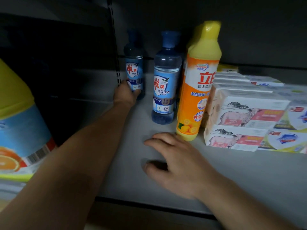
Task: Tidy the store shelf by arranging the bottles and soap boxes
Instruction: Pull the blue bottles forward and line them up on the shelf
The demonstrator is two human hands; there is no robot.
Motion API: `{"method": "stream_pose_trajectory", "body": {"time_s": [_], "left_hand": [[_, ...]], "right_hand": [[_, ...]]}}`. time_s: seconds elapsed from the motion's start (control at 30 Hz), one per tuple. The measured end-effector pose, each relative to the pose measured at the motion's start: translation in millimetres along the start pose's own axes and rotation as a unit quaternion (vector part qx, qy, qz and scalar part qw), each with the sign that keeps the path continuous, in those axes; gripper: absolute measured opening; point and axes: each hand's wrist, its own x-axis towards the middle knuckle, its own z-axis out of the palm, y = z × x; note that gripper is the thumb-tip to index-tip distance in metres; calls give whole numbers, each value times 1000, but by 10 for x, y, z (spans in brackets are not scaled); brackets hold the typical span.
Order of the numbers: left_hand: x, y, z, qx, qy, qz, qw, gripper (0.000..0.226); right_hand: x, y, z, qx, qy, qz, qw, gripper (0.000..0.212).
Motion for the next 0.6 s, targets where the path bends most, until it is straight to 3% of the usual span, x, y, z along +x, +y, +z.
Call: {"method": "stream_pose_trajectory", "body": {"time_s": [0.17,0.23,0.33,0.43,0.6], "left_hand": [[-148,100,-148,-39,61,17,997,41],[-258,232,-258,-169,54,-2,984,20],[-521,401,-414,-390,-127,-35,911,3],[-797,479,-449,-427,-266,12,864,25],[-977,635,-440,-303,-249,54,918,45]], "right_hand": [[0,15,-9,6,-9,1,1000,64],[3,23,-12,4,-15,1,1000,63],[7,28,-5,3,-14,0,1000,62],[17,28,14,0,-4,-2,1000,60],[33,56,23,-7,-6,-6,1000,60]]}}
